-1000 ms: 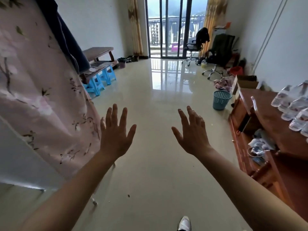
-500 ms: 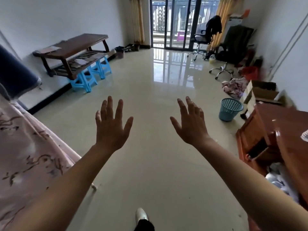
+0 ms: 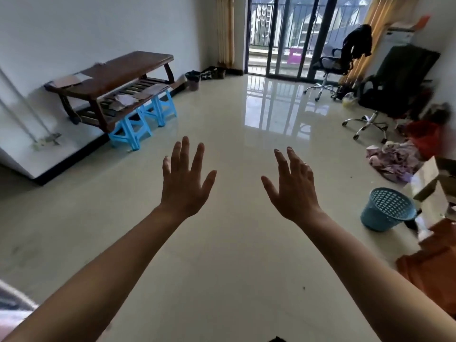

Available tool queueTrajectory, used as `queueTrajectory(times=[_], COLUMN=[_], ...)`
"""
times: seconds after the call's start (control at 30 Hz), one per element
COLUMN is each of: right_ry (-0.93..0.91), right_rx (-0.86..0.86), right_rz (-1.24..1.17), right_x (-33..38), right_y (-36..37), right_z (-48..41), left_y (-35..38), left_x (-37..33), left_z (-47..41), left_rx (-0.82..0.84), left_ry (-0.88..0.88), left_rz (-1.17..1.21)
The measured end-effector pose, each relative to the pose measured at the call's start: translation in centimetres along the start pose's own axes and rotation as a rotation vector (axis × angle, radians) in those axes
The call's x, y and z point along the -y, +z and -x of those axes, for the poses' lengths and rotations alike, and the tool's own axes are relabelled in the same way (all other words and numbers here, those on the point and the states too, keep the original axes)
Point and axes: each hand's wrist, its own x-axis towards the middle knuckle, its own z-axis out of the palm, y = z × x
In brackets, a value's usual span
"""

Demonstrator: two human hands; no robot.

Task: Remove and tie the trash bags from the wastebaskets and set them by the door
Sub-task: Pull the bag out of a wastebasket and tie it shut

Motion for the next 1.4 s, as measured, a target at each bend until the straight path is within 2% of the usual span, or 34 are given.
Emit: queueTrajectory(times=[0.33,0.53,0.9,1.17,1.4], right_ry=[-0.026,-0.104,-0.214,-0.232,-0.190], right_rx=[0.021,0.041,0.023,0.024,0.034], right_rz=[-0.079,-0.113,-0.138,-0.127,-0.014], right_x=[-13.4,-18.7,-20.8,-22.4,-28.3], right_y=[11.7,15.1,28.3,34.6,45.0], right_z=[-29.0,-48.5,-79.3,-99.8,-118.0], left_y=[15.2,18.9,29.4,34.7,44.7], left_x=[-1.9,-2.1,6.7,12.6,15.8], left_z=[-29.0,-46.8,-73.1,-96.9,-116.3], left_rx=[0.047,0.011,-0.069,-0.040,0.012], left_ry=[-0.087,-0.142,-0.194,-0.161,-0.166], left_rz=[-0.018,-0.032,-0.076,-0.095,-0.118])
